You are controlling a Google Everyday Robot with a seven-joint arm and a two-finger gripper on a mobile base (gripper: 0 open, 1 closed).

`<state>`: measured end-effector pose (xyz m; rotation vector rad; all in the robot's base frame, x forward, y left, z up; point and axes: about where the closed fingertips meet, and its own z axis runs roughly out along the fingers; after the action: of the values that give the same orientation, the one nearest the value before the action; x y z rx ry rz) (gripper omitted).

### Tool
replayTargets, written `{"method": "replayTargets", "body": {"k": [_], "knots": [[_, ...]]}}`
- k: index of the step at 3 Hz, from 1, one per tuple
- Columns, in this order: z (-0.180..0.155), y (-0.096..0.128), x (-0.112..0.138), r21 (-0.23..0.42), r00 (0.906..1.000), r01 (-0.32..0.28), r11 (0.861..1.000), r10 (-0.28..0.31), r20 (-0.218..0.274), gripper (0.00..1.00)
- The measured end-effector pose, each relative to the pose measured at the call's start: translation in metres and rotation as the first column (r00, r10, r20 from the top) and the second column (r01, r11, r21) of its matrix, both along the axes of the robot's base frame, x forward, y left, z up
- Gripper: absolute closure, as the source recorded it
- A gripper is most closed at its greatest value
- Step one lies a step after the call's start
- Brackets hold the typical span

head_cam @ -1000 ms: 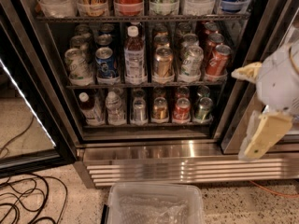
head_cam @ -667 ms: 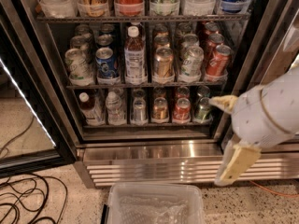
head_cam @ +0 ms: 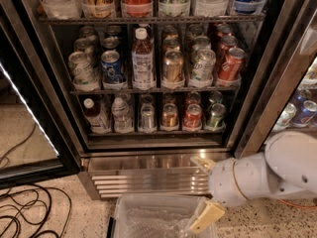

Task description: Pick coke can from bottom shelf of fridge

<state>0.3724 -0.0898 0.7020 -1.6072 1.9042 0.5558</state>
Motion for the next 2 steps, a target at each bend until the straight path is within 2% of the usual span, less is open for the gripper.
{"method": "replayTargets", "body": {"k": [1, 2], "knots": [[-0.06, 0.02, -0.008, 0.163, 0.9948, 0.095, 0.982, -0.088, -0.051, 0.0], [-0.089, 0.027, -0.015, 0.279, 0.9736, 0.228, 0.933, -0.218, -0.066, 0.0]]}}
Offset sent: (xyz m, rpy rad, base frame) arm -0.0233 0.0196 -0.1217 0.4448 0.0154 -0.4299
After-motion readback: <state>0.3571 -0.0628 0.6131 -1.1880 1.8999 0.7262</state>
